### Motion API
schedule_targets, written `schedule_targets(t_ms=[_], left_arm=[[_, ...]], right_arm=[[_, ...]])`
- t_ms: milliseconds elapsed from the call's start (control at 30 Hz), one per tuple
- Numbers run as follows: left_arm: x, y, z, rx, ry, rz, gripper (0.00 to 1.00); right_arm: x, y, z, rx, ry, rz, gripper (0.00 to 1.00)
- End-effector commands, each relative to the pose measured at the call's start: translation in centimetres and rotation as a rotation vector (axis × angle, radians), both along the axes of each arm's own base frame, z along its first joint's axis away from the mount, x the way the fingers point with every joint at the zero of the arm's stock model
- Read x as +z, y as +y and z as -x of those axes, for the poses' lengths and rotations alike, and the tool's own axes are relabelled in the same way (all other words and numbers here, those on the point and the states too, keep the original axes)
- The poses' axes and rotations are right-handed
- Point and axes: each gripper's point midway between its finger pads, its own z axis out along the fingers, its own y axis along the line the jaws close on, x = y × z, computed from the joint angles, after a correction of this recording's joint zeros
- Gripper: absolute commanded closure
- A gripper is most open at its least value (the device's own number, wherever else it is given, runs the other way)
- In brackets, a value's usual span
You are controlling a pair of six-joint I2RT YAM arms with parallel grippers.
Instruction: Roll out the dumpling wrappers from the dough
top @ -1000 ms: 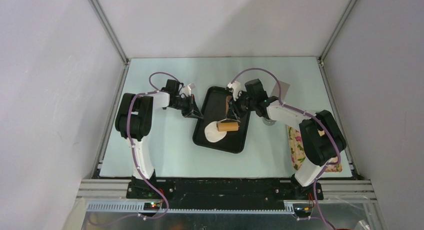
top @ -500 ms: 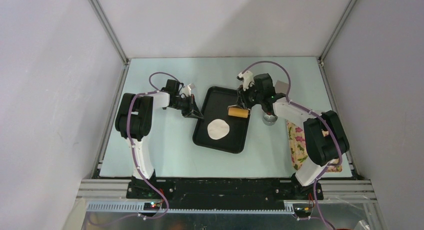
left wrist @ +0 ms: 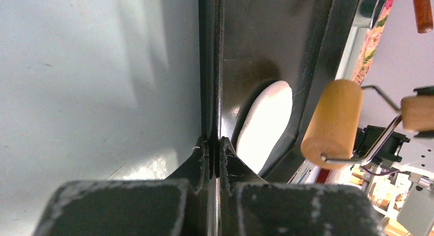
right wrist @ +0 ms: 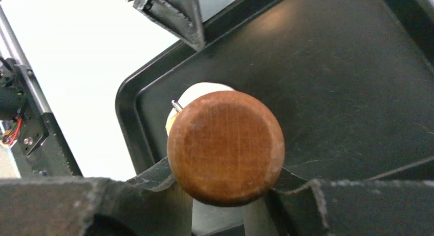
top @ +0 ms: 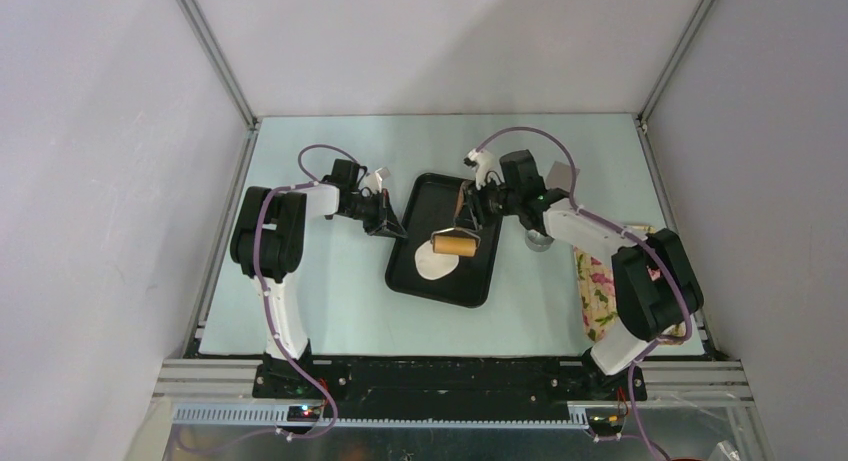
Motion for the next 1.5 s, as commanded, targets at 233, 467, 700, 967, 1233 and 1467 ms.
schedule_targets(t_ms=[233,467,700,967,1233,1467], left_arm=[[-1.7,1.1,1.4,0.001,0.066,-0.049,1.00],[-1.7,1.1,1.4,0.001,0.068,-0.042,1.00],[-1.6,1.1,1.4,0.002,0.068,-0.041,1.00],[-1.6,1.2,1.4,0.004,0.066,-0.040,1.00],[-1.6,1.2,1.4,0.005,0.068,-0.038,1.00],[-1.6,1.2,1.3,0.006,0.067,-0.037,1.00]], right_arm=[[-3.1,2.2,-0.3,0.004,0.046,0.044,1.00],[-6.6,0.3,-2.6,-0.069,0.007,0.167,1.00],[-7.9,-1.3,-5.1,-0.125,-0.032,0.224,1.00],[-9.0,-1.7,-7.2,-0.146,-0.053,0.257,1.00],[-2.0,-1.4,-9.9,-0.173,-0.160,0.174,1.00],[3.5,-3.7,-12.6,-0.270,-0.219,0.132,1.00]])
